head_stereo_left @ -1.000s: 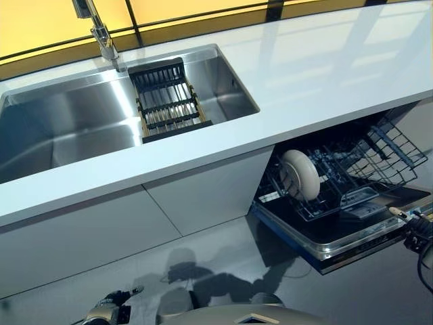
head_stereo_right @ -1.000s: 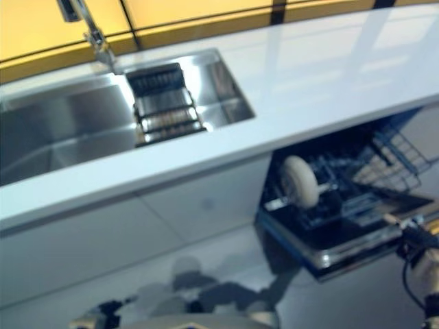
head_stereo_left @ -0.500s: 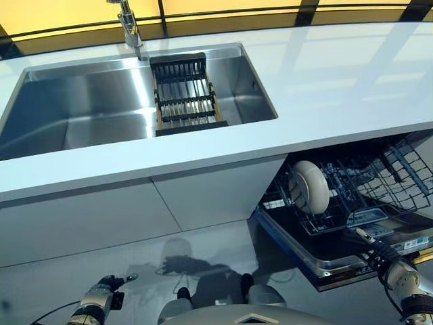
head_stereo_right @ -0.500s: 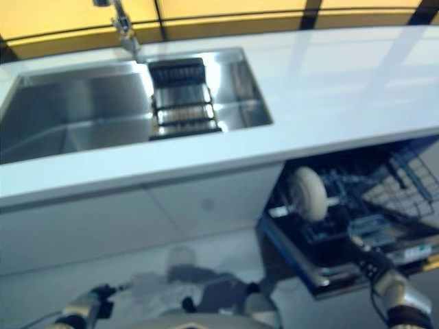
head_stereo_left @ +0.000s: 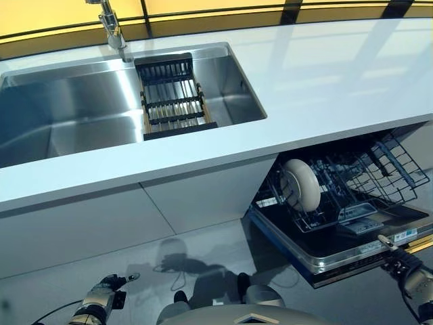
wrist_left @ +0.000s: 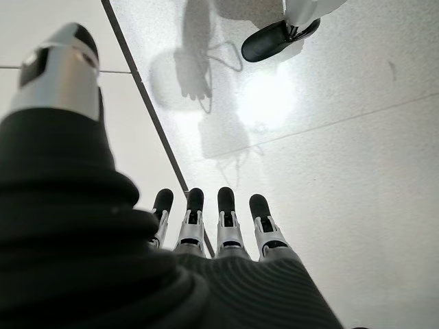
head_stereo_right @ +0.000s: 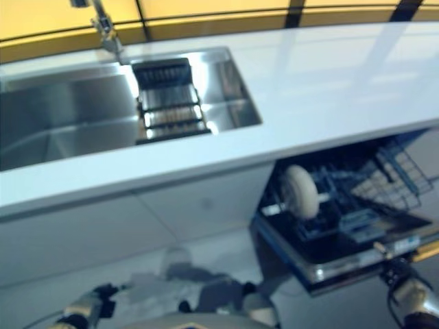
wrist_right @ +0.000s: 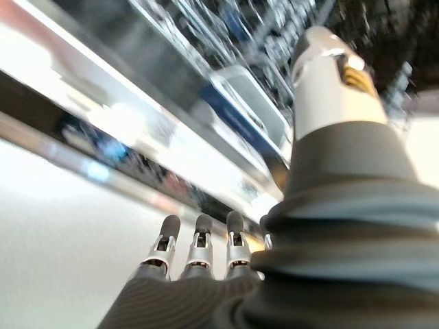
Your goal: Take plates into dishwasher
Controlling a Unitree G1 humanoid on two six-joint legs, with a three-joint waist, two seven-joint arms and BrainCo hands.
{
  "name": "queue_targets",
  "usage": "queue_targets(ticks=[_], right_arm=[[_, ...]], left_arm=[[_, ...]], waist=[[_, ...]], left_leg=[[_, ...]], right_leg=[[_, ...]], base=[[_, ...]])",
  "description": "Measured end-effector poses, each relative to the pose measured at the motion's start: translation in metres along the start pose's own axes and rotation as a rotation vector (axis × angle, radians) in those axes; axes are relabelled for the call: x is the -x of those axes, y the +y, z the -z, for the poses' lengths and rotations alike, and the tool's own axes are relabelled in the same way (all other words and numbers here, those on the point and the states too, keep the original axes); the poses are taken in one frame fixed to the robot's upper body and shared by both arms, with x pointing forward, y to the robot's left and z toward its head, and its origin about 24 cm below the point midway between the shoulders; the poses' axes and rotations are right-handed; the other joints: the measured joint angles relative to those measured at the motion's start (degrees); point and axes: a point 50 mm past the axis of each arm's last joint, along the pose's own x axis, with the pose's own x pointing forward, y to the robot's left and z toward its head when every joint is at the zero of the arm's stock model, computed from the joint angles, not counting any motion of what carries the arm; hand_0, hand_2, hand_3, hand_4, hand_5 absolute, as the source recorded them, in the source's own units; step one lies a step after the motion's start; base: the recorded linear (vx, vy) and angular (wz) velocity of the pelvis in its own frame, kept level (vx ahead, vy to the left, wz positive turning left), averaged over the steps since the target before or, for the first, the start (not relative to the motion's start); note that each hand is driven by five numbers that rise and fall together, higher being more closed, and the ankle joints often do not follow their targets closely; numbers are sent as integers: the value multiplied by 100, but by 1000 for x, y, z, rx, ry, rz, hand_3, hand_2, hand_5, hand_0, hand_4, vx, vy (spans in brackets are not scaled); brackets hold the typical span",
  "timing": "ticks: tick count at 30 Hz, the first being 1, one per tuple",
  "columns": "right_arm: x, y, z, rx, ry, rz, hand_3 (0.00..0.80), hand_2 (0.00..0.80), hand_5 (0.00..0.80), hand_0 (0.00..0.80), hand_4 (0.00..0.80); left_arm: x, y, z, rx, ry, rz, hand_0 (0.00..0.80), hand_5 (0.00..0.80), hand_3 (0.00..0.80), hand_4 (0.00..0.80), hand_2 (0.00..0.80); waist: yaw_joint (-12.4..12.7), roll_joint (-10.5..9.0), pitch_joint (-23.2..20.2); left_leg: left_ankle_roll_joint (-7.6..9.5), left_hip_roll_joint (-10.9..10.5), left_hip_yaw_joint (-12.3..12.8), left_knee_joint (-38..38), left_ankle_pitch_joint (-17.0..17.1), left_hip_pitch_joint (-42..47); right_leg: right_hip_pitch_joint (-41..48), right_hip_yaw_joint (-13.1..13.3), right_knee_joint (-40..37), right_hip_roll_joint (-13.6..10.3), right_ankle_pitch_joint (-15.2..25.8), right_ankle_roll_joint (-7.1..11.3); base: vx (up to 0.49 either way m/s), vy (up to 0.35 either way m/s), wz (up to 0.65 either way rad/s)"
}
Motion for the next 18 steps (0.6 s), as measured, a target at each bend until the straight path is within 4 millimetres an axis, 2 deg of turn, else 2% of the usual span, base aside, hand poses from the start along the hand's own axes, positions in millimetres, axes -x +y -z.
queue_targets(ticks=[2, 6, 8, 11, 14, 18], right_arm=[[1, -4, 0, 13, 5, 15, 0, 0, 0, 0, 0], [2, -13, 8, 32, 31, 40, 0, 0, 0, 0, 0], [1, -16, 15, 31, 56, 47, 0, 0, 0, 0, 0], [0, -20, 28, 29, 93, 55, 0, 0, 0, 0, 0], [-1, -13, 44, 8, 121, 29, 0, 0, 0, 0, 0], [-2, 1, 66, -4, 151, -29, 0, 0, 0, 0, 0]], left_arm=[[0, 0, -3, 1, -10, 0, 0, 0, 0, 0, 0], [0, 0, -10, 4, -39, 1, 0, 0, 0, 0, 0], [0, 1, -10, 3, -39, -2, 0, 0, 0, 0, 0], [0, 2, -12, 4, -46, -2, 0, 0, 0, 0, 0], [0, 4, -16, 4, -56, -8, 0, 0, 0, 0, 0], [0, 9, -20, 2, -69, -12, 0, 0, 0, 0, 0]], waist=[[-101, -54, 36], [-131, -150, 90], [-238, -191, 112], [-255, -206, 122], [-262, -209, 133], [-319, -172, 160]], left_leg=[[-1, -5, 16, 0, -1, 0], [-11, -5, 169, -2, -21, 32], [9, -11, 227, -2, -33, 27], [21, -11, 334, -2, -51, 52], [22, -6, 439, 0, -52, 47], [23, -8, 452, 3, -53, 3]], right_leg=[[-7, 16, -3, -2, 4, 5], [-61, 159, 16, 11, 27, 19], [-109, 203, 56, 9, 30, 23], [-159, 304, 64, 16, 63, 30], [-245, 322, 135, 24, 73, 27], [-337, 323, 184, 18, 75, 29]], base=[[11, 21, -5], [1, -17, -16], [-12, -38, -15], [-27, -76, -20], [-33, -69, -16], [-42, -59, -5]])
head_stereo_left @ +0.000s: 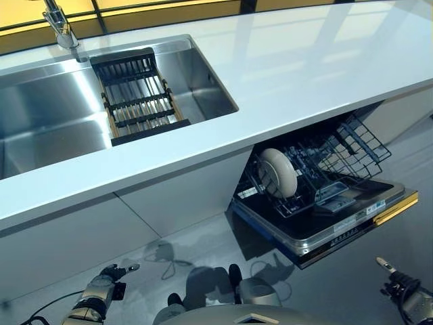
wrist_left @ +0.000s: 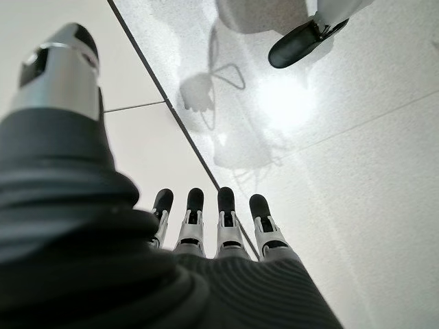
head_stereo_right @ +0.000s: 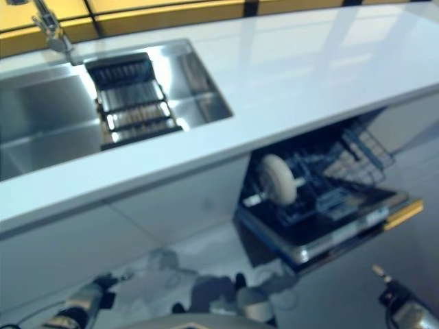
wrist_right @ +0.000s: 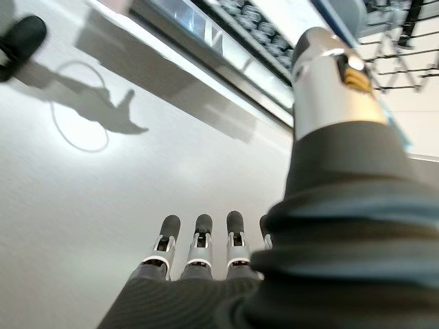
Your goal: Take plates into dishwasher
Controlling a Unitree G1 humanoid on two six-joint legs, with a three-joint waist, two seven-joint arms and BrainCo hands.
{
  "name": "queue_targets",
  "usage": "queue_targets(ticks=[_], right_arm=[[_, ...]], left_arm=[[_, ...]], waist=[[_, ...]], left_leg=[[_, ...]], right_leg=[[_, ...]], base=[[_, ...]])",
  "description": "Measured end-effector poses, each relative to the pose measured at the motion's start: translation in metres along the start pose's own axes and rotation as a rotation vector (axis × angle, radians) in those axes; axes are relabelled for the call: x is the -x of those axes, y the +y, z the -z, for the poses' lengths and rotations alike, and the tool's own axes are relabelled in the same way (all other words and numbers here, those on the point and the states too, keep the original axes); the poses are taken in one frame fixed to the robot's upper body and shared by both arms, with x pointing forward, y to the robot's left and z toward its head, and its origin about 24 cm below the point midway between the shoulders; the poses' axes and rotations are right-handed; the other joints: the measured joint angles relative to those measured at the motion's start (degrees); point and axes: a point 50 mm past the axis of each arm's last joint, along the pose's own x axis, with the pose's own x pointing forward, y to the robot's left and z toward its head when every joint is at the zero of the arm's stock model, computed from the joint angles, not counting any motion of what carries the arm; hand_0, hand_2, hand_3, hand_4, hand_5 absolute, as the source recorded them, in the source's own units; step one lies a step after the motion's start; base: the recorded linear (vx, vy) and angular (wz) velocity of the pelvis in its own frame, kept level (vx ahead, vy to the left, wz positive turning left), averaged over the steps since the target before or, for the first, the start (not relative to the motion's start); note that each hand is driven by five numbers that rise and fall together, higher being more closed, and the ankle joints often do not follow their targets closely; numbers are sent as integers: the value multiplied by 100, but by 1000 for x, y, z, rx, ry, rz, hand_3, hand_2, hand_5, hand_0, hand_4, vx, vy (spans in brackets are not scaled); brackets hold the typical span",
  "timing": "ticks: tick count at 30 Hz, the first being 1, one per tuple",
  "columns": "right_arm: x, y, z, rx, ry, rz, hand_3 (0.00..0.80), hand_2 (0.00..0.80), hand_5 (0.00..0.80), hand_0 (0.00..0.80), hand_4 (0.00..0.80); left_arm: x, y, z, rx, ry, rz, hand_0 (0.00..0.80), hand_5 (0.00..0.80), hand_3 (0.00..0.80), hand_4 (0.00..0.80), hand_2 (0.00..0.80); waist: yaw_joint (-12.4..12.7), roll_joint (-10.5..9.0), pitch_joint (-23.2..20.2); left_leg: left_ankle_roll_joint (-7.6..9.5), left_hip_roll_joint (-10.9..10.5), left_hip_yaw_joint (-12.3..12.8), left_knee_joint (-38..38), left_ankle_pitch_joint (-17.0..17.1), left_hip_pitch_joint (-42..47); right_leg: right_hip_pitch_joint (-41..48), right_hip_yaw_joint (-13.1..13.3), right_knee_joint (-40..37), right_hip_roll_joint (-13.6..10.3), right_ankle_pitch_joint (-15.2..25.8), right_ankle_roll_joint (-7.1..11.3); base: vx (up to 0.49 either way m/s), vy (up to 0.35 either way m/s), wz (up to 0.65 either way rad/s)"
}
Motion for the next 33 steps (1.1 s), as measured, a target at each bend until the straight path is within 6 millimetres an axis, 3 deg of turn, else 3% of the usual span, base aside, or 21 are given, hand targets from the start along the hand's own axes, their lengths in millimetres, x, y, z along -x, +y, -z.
queue_targets(ticks=[8, 14, 17, 22, 28, 33], right_arm=[[-5, 24, 7, -43, -48, -132, 0, 0, 0, 0, 0], [-4, 75, -40, -121, -244, -290, 0, 0, 0, 0, 0], [-2, 82, -53, -176, -310, -322, 0, 0, 0, 0, 0], [6, 85, -69, -239, -458, -407, 0, 0, 0, 0, 0], [21, 84, -93, -190, -560, -453, 0, 0, 0, 0, 0], [30, 92, -103, -119, -578, -480, 0, 0, 0, 0, 0]], left_arm=[[0, 0, -10, 3, -26, 9, 0, 0, 0, 0, 0], [2, -3, -50, 25, -147, 26, 0, 0, 0, 0, 0], [3, -8, -56, 46, -169, 48, 0, 0, 0, 0, 0], [3, -14, -52, 69, -166, 68, 0, 0, 0, 0, 0], [6, -33, -46, 99, -174, 121, 0, 0, 0, 0, 0], [7, -50, -32, 110, -141, 162, 0, 0, 0, 0, 0]], waist=[[77, 380, 253], [83, 804, 965], [83, 1022, 1198], [54, 1260, 1376], [-93, 1578, 1533], [-82, 1682, 1570]], left_leg=[[-5, -5, -29, 190, 20, -377], [95, -57, -189, 845, -52, -1142], [136, -117, -226, 1001, -85, -1228], [210, -235, -205, 1223, -153, -1364], [245, -293, -206, 1236, -129, -1368], [222, -321, -298, 1148, -142, -1295]], right_leg=[[-343, -14, 117, -30, 17, -18], [-1056, -62, 753, -188, -75, -22], [-1240, -56, 1135, -283, -249, -2], [-1670, -58, 1897, -507, -580, 9], [-1712, -159, 2020, -639, -597, 21], [-1748, -188, 2083, -643, -586, 2]], base=[[-146, -70, 1], [-226, 39, 11], [-97, 89, 7], [-37, 98, 0], [-8, 67, -1], [14, 25, -19]])
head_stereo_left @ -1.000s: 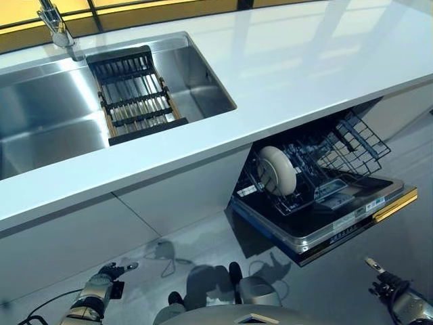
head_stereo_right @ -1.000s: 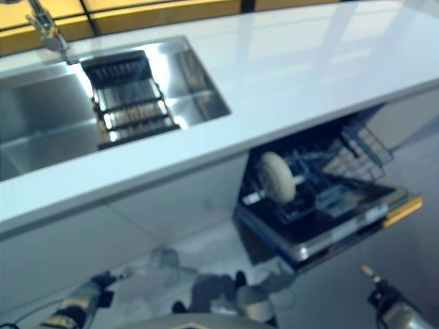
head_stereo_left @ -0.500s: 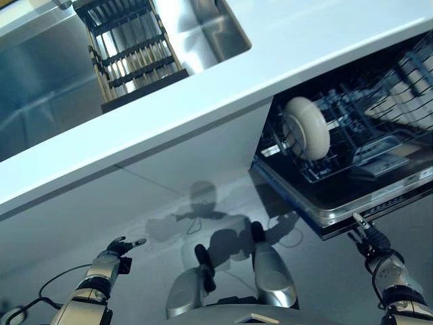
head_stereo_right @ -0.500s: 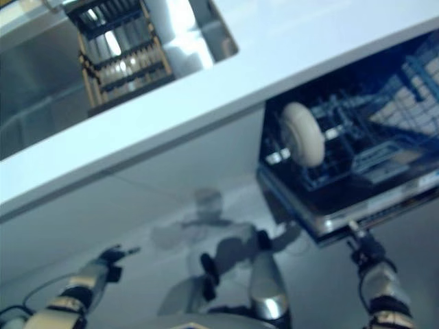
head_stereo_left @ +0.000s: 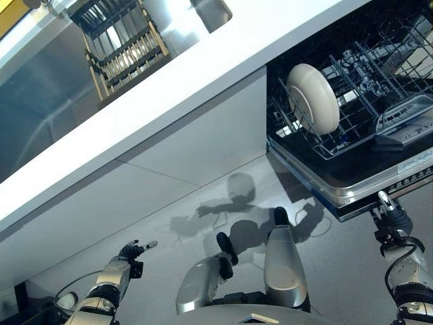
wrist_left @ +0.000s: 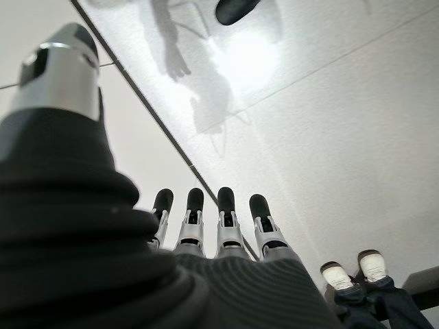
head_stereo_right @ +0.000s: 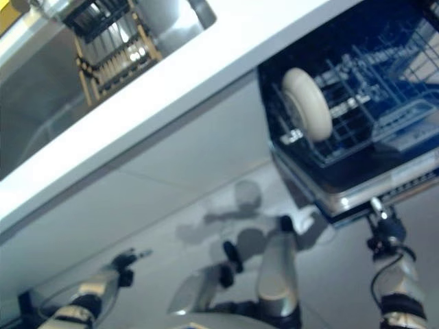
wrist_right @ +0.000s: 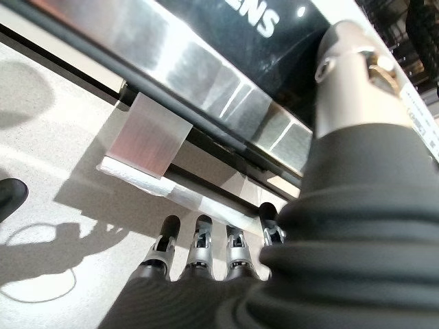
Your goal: Take plates into dishwasher
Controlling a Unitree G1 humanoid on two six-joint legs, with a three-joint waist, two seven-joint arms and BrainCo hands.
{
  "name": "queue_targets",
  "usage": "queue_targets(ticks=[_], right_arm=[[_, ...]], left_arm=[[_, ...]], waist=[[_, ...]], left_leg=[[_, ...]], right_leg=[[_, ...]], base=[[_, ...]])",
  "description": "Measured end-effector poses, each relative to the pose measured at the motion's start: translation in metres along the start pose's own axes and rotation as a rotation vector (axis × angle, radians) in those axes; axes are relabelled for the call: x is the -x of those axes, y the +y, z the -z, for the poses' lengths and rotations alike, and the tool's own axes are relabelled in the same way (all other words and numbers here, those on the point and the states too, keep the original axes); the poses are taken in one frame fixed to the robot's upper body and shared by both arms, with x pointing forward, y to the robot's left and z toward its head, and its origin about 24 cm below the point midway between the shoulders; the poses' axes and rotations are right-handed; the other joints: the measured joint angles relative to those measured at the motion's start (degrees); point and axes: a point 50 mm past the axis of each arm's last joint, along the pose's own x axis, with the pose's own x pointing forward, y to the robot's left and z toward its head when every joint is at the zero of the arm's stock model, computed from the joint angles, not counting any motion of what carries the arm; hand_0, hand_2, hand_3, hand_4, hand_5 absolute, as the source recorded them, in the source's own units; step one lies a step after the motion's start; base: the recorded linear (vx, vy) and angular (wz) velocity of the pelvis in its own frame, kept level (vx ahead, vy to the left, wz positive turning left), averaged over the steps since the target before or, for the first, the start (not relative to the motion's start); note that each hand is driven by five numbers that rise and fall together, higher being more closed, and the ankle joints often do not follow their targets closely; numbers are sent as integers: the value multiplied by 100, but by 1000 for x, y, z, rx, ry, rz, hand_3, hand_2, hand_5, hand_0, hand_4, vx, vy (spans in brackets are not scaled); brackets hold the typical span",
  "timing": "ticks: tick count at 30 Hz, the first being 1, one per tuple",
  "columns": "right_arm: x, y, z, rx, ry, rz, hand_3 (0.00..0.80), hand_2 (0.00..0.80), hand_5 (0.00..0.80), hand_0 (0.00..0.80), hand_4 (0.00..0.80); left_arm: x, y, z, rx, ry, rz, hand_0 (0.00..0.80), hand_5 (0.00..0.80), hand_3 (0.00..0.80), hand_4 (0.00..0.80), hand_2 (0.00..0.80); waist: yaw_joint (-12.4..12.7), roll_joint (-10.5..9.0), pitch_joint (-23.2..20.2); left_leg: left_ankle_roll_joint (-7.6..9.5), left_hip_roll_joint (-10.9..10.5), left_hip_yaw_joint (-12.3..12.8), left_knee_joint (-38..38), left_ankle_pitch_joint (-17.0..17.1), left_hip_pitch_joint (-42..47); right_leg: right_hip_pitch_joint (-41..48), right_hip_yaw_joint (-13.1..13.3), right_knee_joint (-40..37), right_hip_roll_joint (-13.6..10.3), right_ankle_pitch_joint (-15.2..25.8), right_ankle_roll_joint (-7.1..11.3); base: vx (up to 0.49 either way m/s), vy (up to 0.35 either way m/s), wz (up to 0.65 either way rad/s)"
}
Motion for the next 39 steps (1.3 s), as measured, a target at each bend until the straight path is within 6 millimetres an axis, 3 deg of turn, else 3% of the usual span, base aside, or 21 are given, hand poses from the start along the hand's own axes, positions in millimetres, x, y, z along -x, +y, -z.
queue_targets(ticks=[3, 8, 15, 18, 26, 28, 32, 35, 36, 39], right_arm=[[-1, 3, -1, 64, 41, -7, 0, 0, 0, 0, 0], [-1, 6, -7, 139, 84, -3, 0, 0, 0, 0, 0], [-3, 17, -16, 159, 63, -19, 0, 0, 0, 0, 0], [-4, 24, -19, 168, 51, -46, 0, 0, 0, 0, 0], [-19, 69, -37, 177, -17, -182, 0, 0, 0, 0, 0], [-18, 96, -44, 182, -64, -313, 0, 0, 0, 0, 0], [-17, 110, -42, 199, -77, -371, 0, 0, 0, 0, 0], [-15, 118, -19, 228, -14, -413, 0, 0, 0, 0, 0], [-14, 118, -16, 236, -4, -416, 0, 0, 0, 0, 0], [-4, 109, 20, 310, 117, -409, 0, 0, 0, 0, 0]], left_arm=[[0, -12, 3, 12, 8, 31, 0, 0, 0, 0, 0], [0, -27, 6, 25, 15, 69, 0, 0, 0, 0, 0], [4, -31, 27, 32, 70, 77, 0, 0, 0, 0, 0], [5, -32, 37, 33, 104, 78, 0, 0, 0, 0, 0], [7, -32, 46, -20, 125, 76, 0, 0, 0, 0, 0], [9, -29, 57, -41, 153, 69, 0, 0, 0, 0, 0], [12, -21, 70, -56, 193, 61, 0, 0, 0, 0, 0], [16, -7, 83, -69, 230, 33, 0, 0, 0, 0, 0], [16, -6, 83, -70, 232, 31, 0, 0, 0, 0, 0], [17, -5, 86, -70, 241, 31, 0, 0, 0, 0, 0]], waist=[[-2, 18, -5], [5, 27, -19], [68, 31, -153], [335, -23, -503], [827, -192, -825], [852, -374, -930], [987, -763, -1210], [978, -1122, -1415], [978, -1145, -1429], [965, -1206, -1602]], left_leg=[[-16, 15, -199, -42, -10, 126], [-20, 42, -303, -122, -3, 409], [-19, 64, -496, -180, -1, 696], [-19, 80, -556, -193, 0, 733], [-26, 100, -777, -195, 13, 899], [-26, 111, -827, -193, 15, 904], [-28, 142, -829, -225, 16, 910], [-95, 183, -827, -375, 58, 1002], [-101, 184, -823, -403, 62, 1003], [-118, 190, -816, -565, 93, 1029]], right_leg=[[152, -78, -31, 42, 19, -46], [486, -293, -142, 28, 37, -72], [941, -497, -297, 33, 36, -72], [1039, -598, -346, 39, 28, -76], [1431, -859, -488, 36, -7, -67], [1516, -920, -526, 47, -61, -58], [1622, -916, -657, 134, -60, -56], [1737, -883, -927, 223, 10, -45], [1754, -881, -958, 229, 21, -44], [1921, -874, -1408, 275, 232, 12]], base=[[86, 18, -9], [109, 4, 1], [106, -30, 14], [73, -44, 14], [59, -64, 19], [25, -65, 29], [8, -38, 13], [1, 4, 6], [15, 34, -2], [27, 57, 0]])
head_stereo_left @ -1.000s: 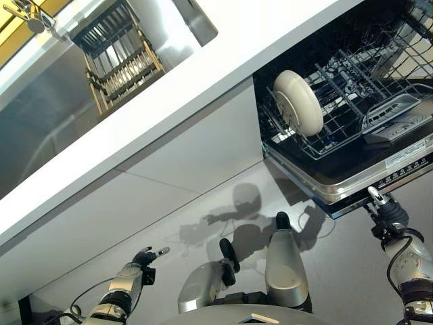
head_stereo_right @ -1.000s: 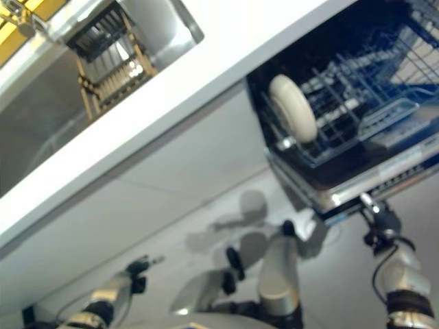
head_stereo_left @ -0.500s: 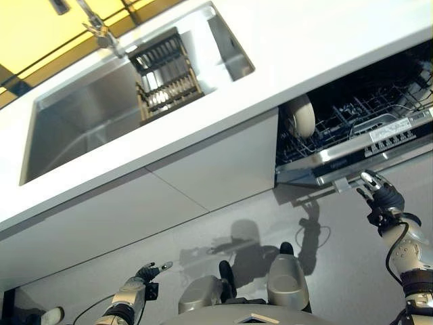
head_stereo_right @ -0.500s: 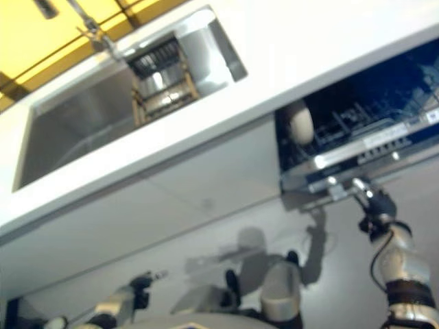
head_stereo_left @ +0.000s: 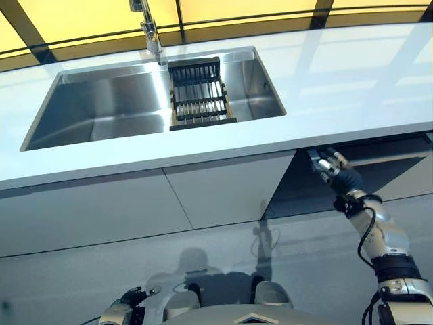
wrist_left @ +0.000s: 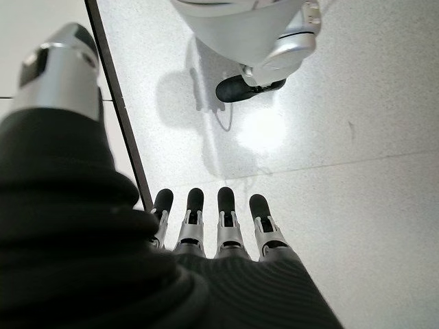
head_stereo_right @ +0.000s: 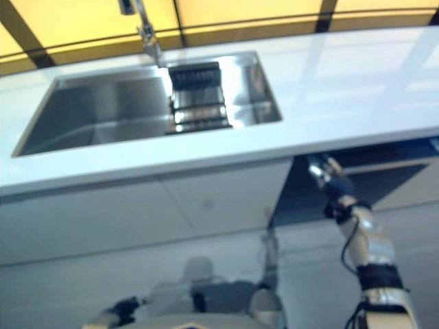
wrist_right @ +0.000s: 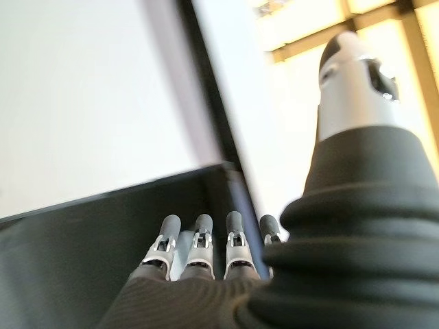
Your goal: Take plates into dishwasher
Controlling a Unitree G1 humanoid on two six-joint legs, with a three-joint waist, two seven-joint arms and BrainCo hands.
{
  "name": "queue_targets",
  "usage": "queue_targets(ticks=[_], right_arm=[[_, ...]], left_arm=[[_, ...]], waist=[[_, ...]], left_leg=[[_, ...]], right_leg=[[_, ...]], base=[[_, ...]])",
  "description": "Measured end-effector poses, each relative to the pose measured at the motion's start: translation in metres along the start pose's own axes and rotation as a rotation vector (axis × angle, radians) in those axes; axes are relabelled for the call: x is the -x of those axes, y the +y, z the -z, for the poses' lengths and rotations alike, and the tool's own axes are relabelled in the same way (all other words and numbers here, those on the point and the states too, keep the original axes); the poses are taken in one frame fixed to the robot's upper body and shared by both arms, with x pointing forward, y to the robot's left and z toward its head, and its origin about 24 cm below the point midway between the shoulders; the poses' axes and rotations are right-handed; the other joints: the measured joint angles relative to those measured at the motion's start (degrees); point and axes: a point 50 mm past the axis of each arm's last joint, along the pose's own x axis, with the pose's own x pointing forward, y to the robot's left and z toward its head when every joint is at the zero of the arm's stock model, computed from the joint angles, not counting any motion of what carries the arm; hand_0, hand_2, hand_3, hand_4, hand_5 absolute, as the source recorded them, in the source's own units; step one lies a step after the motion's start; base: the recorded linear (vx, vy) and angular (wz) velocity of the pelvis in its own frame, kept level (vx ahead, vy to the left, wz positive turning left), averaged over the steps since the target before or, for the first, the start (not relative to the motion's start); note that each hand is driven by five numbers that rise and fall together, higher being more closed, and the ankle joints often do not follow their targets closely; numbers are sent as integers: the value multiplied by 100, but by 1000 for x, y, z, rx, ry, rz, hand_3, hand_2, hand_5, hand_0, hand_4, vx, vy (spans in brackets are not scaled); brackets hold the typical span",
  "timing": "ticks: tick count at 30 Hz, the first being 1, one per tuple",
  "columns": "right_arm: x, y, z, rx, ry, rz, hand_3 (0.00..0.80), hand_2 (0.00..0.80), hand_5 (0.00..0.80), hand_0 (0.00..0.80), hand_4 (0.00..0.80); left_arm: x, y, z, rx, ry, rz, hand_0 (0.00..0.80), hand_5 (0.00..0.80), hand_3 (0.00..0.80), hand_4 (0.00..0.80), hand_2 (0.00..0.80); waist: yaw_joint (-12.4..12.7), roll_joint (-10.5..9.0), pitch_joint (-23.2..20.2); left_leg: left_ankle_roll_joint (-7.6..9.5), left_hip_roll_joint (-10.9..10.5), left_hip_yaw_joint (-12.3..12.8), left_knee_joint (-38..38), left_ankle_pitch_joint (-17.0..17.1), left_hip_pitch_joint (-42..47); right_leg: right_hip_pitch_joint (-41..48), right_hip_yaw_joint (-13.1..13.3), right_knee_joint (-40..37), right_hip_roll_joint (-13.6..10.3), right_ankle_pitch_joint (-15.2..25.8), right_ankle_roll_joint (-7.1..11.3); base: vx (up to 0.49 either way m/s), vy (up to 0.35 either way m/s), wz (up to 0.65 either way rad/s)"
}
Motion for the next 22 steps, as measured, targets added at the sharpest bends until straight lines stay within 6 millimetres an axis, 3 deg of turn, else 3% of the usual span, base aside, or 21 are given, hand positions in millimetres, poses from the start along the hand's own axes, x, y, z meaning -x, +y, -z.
queue_targets(ticks=[1, 2, 3, 6, 10, 18, 22], right_arm=[[1, 1, 6, 5, 25, -1, 0, 0, 0, 0, 0], [7, 7, 30, 11, 105, -7, 0, 0, 0, 0, 0], [9, 8, 37, 14, 135, -14, 0, 0, 0, 0, 0], [26, 24, 84, 20, 316, -74, 0, 0, 0, 0, 0], [41, 32, 131, 19, 508, -81, 0, 0, 0, 0, 0], [75, 26, 195, 50, 820, -57, 0, 0, 0, 0, 0], [91, 18, 211, 78, 924, -34, 0, 0, 0, 0, 0]], left_arm=[[0, 0, 0, 1, 1, 1, 0, 0, 0, 0, 0], [0, -1, 2, 3, 8, 4, 0, 0, 0, 0, 0], [0, -1, 2, 4, 9, 5, 0, 0, 0, 0, 0], [0, -6, 4, 14, 24, 18, 0, 0, 0, 0, 0], [-1, -13, 1, 15, 32, 46, 0, 0, 0, 0, 0], [-2, -20, -3, -33, 56, 78, 0, 0, 0, 0, 0], [-2, -26, 1, -66, 74, 109, 0, 0, 0, 0, 0]], waist=[[-4, -2, -11], [-10, -3, -35], [-6, -3, -44], [-12, -10, -79], [-4, -50, -117], [157, -133, -303], [187, -116, -360]], left_leg=[[1, -4, 6, -24, 8, 31], [-4, -16, 8, -106, 38, 86], [-3, -17, 8, -134, 42, 85], [-17, -31, 17, -380, 106, 200], [-52, -14, 6, -528, 145, 273], [-72, -1, -186, -585, 204, 271], [-76, 0, -331, -587, 210, 249]], right_leg=[[31, 16, -85, 10, 42, 7], [170, 54, -359, 41, 166, 22], [195, 55, -436, 47, 196, 26], [413, 42, -943, 91, 410, 34], [476, -12, -970, 141, 389, 21], [574, -222, -993, 147, 325, 16], [639, -361, -992, 146, 286, 13]], base=[[37, 80, -3], [36, 69, -4], [45, 88, -4], [29, 85, -1], [26, 78, 3], [30, 41, 14], [34, 18, 17]])
